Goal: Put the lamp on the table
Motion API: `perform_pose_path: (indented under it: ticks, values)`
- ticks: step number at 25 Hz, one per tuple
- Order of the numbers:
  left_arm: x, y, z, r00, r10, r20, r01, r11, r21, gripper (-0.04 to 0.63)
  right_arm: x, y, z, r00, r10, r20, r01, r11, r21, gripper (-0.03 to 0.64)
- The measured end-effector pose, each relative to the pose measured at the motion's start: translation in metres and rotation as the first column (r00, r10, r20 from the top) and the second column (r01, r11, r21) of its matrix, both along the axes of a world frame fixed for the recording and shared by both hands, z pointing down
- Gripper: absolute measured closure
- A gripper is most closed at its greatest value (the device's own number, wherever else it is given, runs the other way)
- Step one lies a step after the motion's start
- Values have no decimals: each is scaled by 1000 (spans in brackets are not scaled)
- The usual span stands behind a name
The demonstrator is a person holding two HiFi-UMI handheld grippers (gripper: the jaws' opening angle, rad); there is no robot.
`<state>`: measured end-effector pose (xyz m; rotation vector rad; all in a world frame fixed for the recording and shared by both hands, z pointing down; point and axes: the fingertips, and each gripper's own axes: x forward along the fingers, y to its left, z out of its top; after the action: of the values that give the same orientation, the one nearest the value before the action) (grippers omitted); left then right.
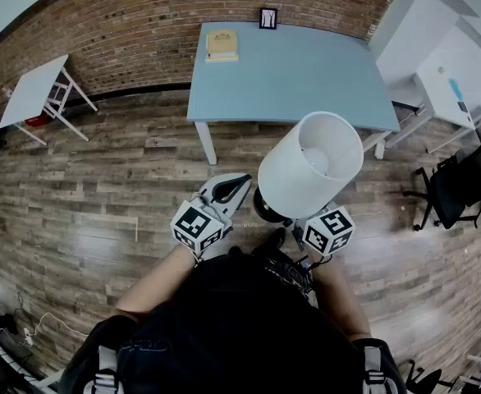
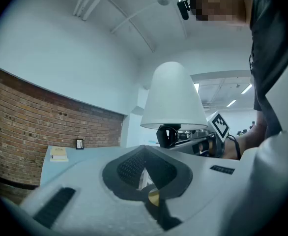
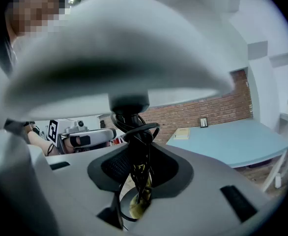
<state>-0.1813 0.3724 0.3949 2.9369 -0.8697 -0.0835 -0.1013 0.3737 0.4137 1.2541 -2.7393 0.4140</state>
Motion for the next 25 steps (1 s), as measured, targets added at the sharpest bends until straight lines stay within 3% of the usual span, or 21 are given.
perform_pose_path:
  ticks: [15, 25]
  values:
    - [15, -13, -4, 1000, -7, 18, 7, 1000, 10, 586, 13, -12, -3, 1000, -31, -3, 31, 999, 14, 502]
    - [60, -59, 3, 998, -48, 41, 48, 999, -5, 586, 68, -55, 7, 998, -49, 26, 49, 999, -5, 502]
